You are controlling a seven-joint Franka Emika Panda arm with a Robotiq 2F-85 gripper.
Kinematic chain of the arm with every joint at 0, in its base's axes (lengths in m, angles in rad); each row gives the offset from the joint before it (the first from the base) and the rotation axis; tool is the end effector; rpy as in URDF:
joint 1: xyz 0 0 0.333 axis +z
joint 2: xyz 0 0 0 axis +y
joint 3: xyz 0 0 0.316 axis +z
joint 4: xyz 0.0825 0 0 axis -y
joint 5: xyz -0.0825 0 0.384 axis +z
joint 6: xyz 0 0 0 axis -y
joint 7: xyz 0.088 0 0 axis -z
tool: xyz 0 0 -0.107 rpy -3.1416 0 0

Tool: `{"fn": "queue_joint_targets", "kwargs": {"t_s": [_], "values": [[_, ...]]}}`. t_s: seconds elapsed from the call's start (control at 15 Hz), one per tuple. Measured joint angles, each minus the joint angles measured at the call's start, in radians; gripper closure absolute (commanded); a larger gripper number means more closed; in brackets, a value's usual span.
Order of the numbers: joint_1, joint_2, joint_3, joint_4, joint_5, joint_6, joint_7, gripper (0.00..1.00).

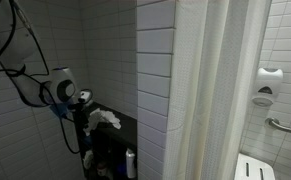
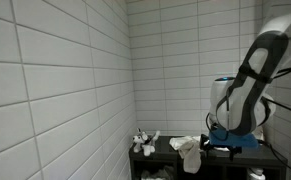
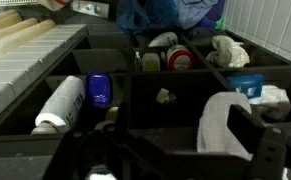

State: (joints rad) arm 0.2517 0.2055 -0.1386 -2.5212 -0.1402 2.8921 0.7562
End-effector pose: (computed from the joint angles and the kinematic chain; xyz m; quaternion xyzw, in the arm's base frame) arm 0.4758 0.0604 0.2168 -0.9644 0.2487 -0.0903 0.0013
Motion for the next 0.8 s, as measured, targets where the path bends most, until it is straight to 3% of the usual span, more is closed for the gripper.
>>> {"fn": "queue_joint_targets", "kwargs": {"t_s": [0.33,0.8], "values": [[-0.001,0.002,-0.046,0.000,0.022,0.104,0.173,0.00],[-0.002,0.024,-0.113,0.001,0.141,0.185,0.378,0.00]]}}
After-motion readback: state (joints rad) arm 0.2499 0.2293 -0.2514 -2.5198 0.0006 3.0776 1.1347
